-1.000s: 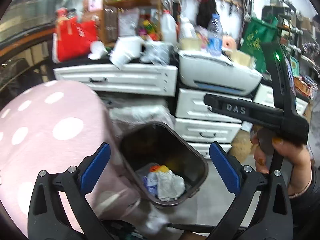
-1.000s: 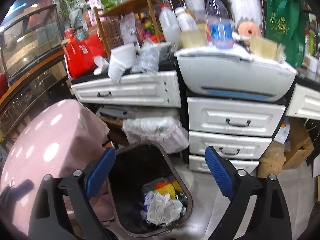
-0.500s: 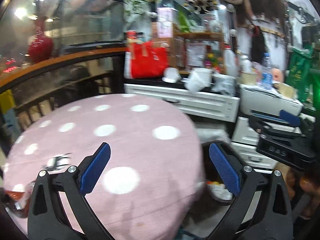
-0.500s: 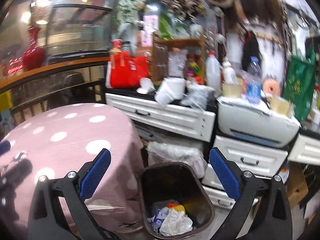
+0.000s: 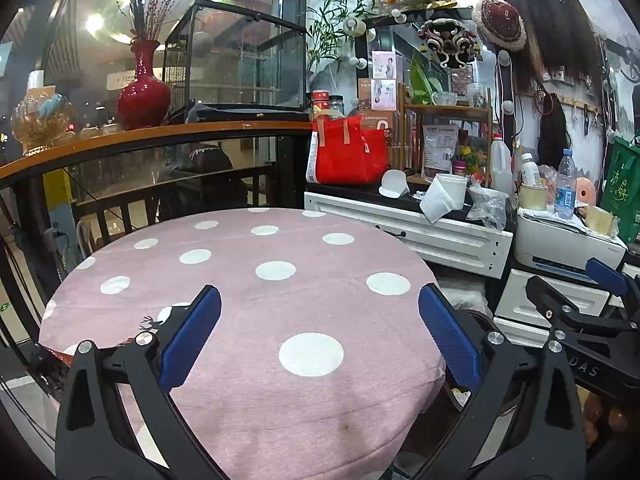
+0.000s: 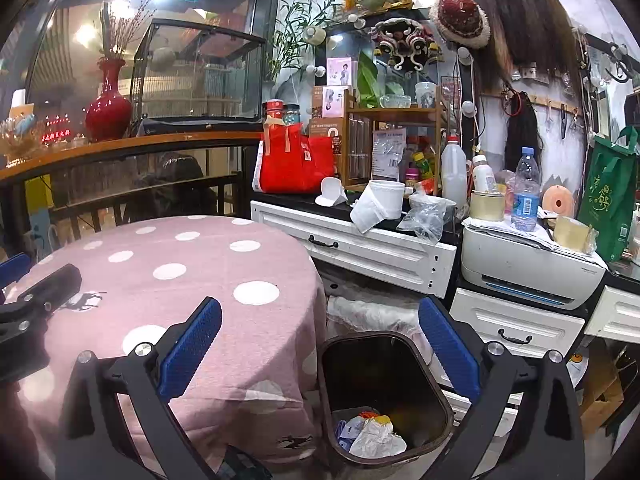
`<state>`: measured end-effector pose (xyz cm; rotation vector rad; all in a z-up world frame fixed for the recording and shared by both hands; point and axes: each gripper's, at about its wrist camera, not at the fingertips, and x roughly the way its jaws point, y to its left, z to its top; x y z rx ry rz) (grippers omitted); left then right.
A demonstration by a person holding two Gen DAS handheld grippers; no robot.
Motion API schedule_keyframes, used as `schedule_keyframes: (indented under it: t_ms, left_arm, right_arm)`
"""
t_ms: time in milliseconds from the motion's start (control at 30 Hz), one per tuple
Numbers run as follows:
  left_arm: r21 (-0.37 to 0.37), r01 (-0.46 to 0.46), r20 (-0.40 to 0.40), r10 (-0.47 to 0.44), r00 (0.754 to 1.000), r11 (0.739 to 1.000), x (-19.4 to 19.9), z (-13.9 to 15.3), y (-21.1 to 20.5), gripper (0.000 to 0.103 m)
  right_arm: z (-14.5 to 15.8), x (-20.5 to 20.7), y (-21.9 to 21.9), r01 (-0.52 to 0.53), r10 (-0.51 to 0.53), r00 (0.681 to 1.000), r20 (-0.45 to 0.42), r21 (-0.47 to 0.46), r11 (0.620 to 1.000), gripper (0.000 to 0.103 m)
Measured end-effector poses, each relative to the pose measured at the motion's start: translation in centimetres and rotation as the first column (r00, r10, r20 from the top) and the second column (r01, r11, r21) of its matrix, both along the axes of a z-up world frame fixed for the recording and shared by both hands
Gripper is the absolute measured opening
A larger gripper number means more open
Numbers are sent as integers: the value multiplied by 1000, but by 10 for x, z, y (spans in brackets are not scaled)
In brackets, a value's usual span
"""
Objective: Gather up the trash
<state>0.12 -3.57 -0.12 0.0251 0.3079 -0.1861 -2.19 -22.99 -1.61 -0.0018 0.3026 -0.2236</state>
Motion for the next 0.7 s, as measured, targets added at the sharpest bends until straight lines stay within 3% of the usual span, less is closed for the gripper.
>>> schedule_keyframes:
  t_ms: [333, 700]
  left_arm:
    - [-49, 2, 12, -2, 1000, 999, -10, 4, 9, 97]
    - [-37, 3, 25, -2, 1000, 999, -15, 4, 4, 97]
  right_arm:
    - [1, -20, -3, 22, -24, 998, 61, 34, 999, 97]
    - [2, -28, 0, 2, -4, 997, 75, 30, 1000, 97]
